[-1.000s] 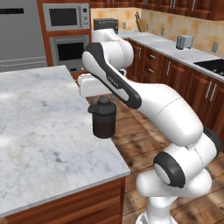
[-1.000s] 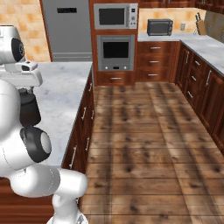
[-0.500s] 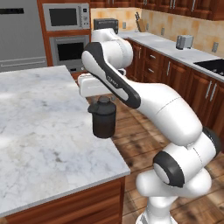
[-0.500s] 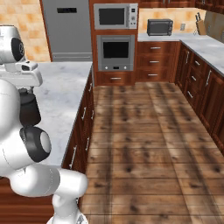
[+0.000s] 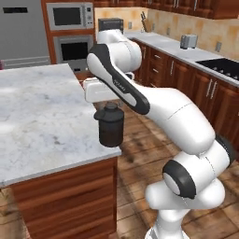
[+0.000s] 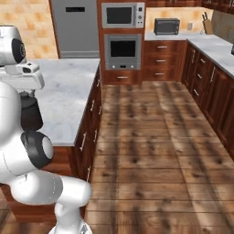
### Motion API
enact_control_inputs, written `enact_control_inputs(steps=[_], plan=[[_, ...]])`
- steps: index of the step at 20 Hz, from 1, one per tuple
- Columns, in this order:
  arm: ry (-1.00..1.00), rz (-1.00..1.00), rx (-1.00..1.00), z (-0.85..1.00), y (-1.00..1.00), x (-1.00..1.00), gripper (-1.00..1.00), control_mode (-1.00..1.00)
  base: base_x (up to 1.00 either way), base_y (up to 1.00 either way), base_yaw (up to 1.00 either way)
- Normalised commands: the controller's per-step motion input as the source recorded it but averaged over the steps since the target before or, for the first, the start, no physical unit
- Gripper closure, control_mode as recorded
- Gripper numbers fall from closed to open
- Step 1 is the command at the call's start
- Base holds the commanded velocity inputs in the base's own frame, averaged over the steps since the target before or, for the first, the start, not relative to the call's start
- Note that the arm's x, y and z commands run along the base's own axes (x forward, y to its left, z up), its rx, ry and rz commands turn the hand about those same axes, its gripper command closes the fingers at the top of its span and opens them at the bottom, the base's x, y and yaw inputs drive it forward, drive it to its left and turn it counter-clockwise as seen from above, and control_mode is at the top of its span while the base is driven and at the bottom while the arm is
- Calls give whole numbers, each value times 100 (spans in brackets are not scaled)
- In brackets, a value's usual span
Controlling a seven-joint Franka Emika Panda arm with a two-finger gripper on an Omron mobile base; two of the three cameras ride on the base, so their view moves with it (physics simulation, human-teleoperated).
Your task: Pick the colander and jug and place them in the sink. Then turn on the water.
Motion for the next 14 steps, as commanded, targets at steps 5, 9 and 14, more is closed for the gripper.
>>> enact_control_inputs(steps=[5,9,14], plan=[[0,0,0,0,0,0,100,100,-1,0,67],[0,0,0,0,0,0,100,100,0,0,100],[0,0,0,0,0,0,100,100,7,0,100]])
